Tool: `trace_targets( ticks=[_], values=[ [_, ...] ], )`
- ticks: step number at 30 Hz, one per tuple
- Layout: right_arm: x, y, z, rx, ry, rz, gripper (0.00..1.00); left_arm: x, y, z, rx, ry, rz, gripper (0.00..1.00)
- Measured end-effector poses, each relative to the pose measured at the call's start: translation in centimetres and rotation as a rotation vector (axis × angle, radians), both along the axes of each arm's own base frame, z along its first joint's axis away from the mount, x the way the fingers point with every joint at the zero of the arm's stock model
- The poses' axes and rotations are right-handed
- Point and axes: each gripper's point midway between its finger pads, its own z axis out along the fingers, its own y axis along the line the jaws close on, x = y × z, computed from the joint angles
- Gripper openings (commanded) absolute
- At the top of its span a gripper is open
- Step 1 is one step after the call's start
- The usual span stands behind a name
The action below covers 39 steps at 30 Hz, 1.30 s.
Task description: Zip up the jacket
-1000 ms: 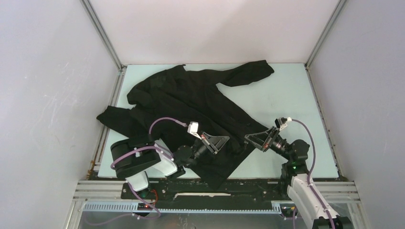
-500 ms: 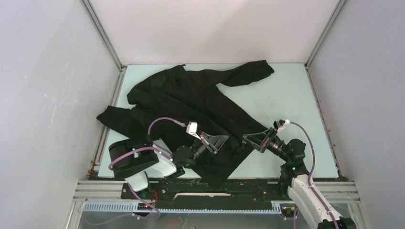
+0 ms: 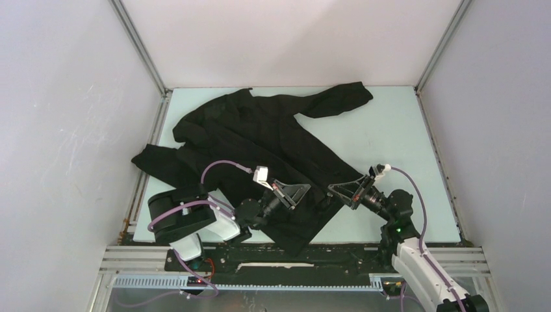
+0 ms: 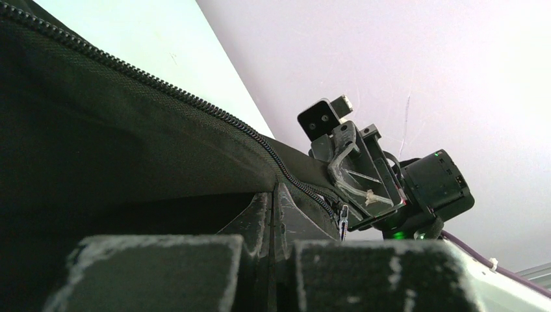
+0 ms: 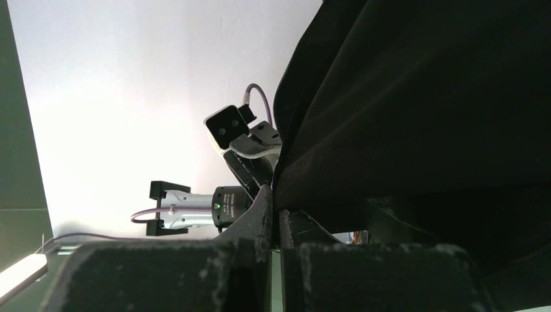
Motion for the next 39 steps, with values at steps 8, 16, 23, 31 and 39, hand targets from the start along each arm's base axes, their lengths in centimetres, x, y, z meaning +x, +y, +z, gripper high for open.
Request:
trace_targets(
  ticks=[8, 16, 23, 31, 39],
  values=[
    [-0.1, 0.2, 0.1, 0.02, 0.029, -0.003, 0.0, 0.2, 0.1, 0.0, 0.005, -0.004, 0.012, 0.0],
    [0.4, -0.2, -1.8, -0.037, 0.071, -0.025, 0.0, 0.1, 0.1, -0.5, 0.01, 0.022, 0.008, 0.0],
    [1.5, -2.8, -8.4, -0.252, 0.175, -0.072, 0.0, -2.4, -0.1, -6.9, 0.246, 0.193, -0.089, 0.12],
    [1.8, -3.0, -10.0, -0.362, 0.146, 0.069, 0.0, -6.5, 2.3, -12.2, 0.604, 0.276, -0.199, 0.49],
    [1.0, -2.6, -9.8, -0.408, 0.028, 0.177, 0.0, -8.8, 4.9, -9.3, 0.85, 0.032, -0.375, 0.6]
  ],
)
